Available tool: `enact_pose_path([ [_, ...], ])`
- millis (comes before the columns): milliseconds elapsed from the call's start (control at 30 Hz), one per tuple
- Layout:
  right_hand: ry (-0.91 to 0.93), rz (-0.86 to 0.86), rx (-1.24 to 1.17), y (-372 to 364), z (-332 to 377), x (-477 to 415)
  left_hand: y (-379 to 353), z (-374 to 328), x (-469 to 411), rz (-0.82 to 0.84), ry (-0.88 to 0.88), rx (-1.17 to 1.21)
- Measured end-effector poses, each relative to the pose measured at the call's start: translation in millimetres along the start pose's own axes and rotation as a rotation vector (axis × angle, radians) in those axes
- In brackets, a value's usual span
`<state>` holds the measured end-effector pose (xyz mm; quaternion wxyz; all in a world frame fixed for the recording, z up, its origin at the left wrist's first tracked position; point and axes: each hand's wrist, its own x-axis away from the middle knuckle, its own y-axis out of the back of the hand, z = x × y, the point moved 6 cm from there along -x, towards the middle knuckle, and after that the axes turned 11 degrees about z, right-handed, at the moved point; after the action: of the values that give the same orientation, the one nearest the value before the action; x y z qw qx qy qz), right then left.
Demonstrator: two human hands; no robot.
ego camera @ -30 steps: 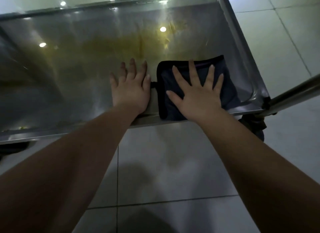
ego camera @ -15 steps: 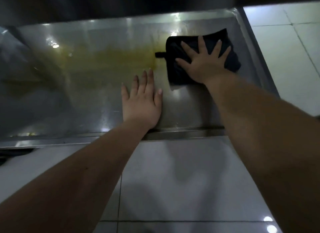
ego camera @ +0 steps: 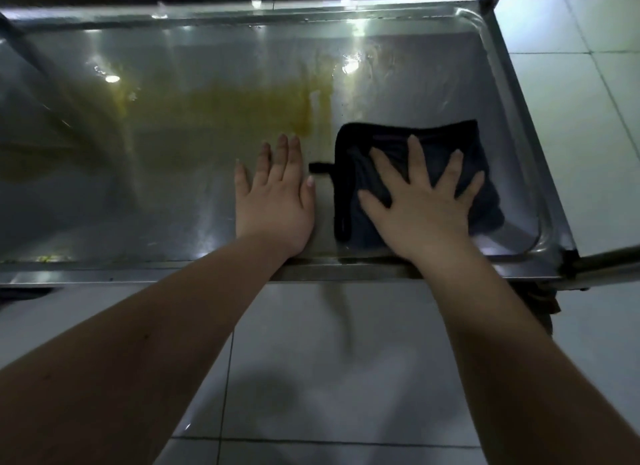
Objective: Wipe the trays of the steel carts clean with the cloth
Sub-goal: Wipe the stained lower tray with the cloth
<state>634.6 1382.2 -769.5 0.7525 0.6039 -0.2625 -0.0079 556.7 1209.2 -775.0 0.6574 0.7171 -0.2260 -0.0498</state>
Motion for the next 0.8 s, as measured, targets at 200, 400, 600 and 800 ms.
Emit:
enact_pose_path([
  [200,0.025,-0.019,0.053,-19.9,-7.2,45.0,-0.7,0.3,-0.1,-0.019,-0.007,-0.015],
  [400,0.006,-0.041,0.069,9.5,2.9,-36.5,-1.6,0.3,-0.4,-0.026,-0.006,-0.002],
  [600,0.002,-0.038,0.024,45.3,23.2,-119.8,-0.5,0.5,-0.1,-0.028,0.001,-0.009],
  [800,-0.008,-0.064,0.021,48.3,22.6,-124.8,0.4,0.0,1.6,-0.026,0.002,-0.016],
])
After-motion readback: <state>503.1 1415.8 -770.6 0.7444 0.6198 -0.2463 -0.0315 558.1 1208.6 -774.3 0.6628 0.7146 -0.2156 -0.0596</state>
